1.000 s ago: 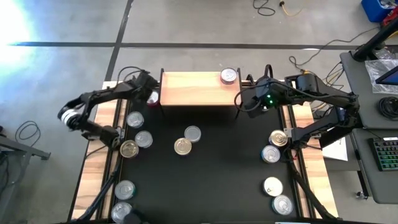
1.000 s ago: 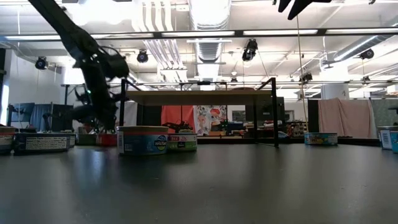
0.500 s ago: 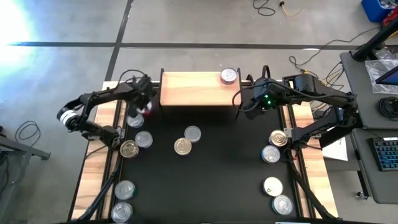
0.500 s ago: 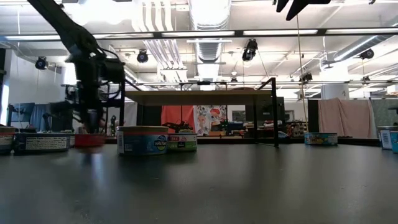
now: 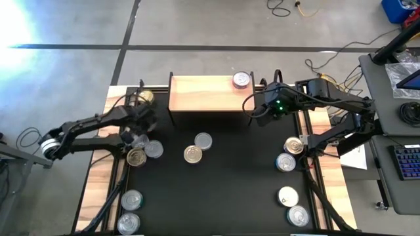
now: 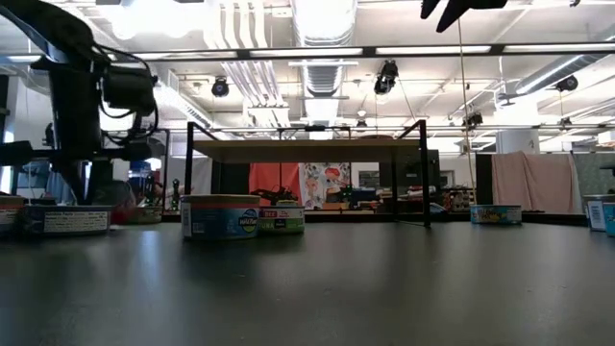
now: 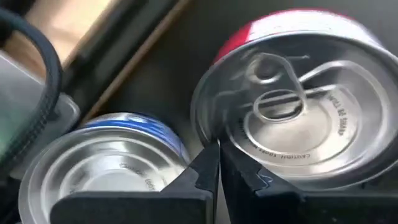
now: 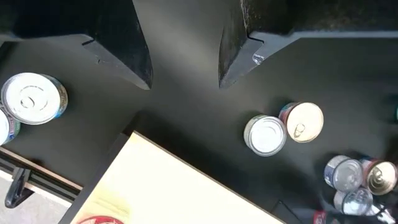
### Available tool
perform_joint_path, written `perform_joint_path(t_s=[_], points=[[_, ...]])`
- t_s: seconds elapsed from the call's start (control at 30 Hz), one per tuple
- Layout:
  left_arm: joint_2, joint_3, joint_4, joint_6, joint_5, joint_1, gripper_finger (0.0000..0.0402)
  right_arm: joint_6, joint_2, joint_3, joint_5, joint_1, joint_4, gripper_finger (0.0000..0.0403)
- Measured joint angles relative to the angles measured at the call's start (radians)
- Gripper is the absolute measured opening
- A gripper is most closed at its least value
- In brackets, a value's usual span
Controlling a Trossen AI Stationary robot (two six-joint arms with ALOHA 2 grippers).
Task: Stack canned seafood by type on shelf
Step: Stack the red tuna can on top of the other red tuna can on the shelf
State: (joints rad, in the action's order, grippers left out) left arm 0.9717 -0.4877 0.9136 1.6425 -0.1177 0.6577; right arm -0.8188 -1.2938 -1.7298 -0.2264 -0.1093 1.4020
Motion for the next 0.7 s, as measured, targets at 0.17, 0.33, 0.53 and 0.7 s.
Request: perform_joint_path(t_s=[0.17, 0.33, 0.53, 0.7], points=[[-0.029, -0.013, -0.001, 0.052, -0.005, -0.079, 0.0001, 0.0, 0.0, 0.0, 0.008, 0.0, -0.027, 0.0176], [-0.049, -0.103, -0.005, 0.05, -0.112, -0.094, 0.0001, 0.0, 0.001, 0.0, 0.026, 0.0, -0.025, 0.0176], [-0.013, -0.196, -0.008, -0.023, -0.259, -0.033, 0.0001, 0.022, 0.001, 0.0, 0.026, 0.0, -0.024, 0.0176], [0.077, -0.186, -0.008, -0.024, -0.208, 0.031, 0.0001, 0.038, 0.001, 0.0, 0.025, 0.0, -0.023, 0.0176]])
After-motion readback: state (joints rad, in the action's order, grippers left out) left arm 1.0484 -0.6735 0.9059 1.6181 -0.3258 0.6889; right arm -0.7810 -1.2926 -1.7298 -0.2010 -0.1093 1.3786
